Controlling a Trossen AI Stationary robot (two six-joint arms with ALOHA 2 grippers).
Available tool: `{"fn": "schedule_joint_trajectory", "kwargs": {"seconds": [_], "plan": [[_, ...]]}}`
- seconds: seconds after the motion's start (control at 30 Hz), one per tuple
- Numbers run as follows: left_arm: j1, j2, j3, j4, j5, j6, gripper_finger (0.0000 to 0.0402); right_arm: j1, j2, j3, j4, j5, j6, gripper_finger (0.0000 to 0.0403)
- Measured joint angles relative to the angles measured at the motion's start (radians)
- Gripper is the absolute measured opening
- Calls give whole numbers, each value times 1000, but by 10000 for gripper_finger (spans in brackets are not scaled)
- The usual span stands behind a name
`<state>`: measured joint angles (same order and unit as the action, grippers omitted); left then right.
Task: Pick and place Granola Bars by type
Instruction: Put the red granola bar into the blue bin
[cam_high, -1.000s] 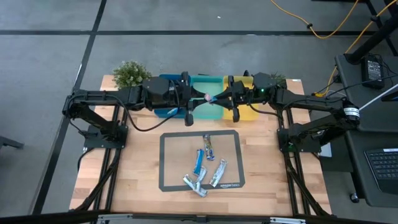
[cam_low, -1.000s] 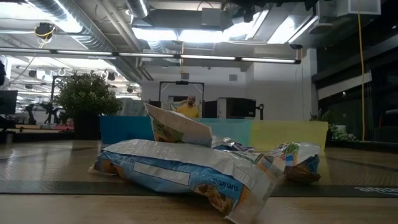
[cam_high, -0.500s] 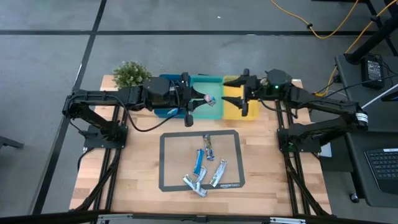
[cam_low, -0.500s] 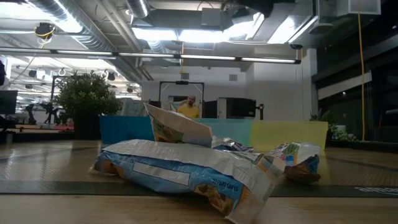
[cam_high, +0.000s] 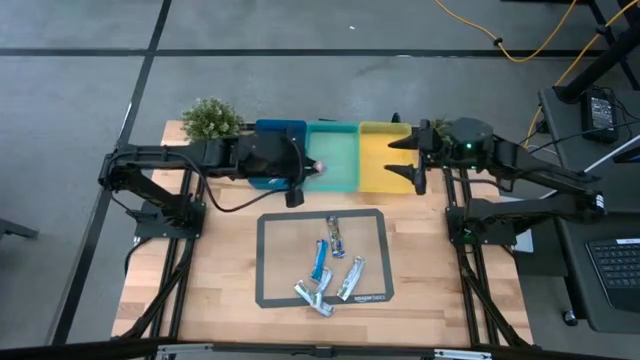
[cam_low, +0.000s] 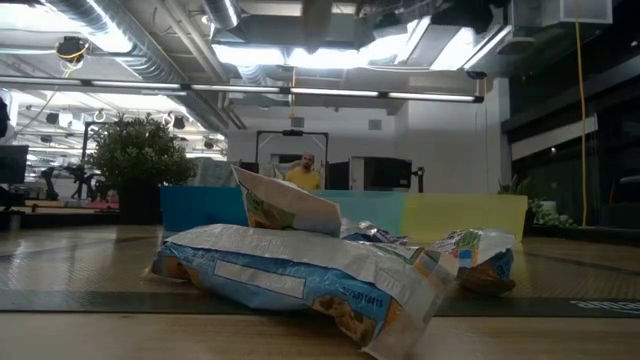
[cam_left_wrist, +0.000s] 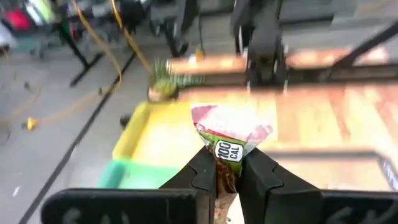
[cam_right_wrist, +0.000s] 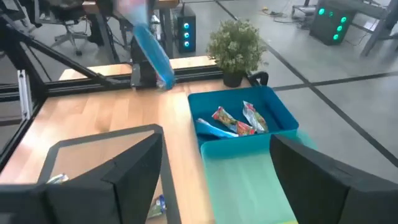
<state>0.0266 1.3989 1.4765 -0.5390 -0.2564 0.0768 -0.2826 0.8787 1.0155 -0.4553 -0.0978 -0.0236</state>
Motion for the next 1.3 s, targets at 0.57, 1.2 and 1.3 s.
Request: {"fn": "schedule_joint_trajectory", "kwargs": {"seconds": [0.57,1.2,1.3], "plan": [[303,-38,0,-213,181,-82,38,12,-22,0,4,2,-65,298],[483,78,-96,-319,224,-24,38,11,-22,0,1,2,-114,298],[512,117,-97,-365,225,1,34,11,-22,0,0,2,-117,298]]}}
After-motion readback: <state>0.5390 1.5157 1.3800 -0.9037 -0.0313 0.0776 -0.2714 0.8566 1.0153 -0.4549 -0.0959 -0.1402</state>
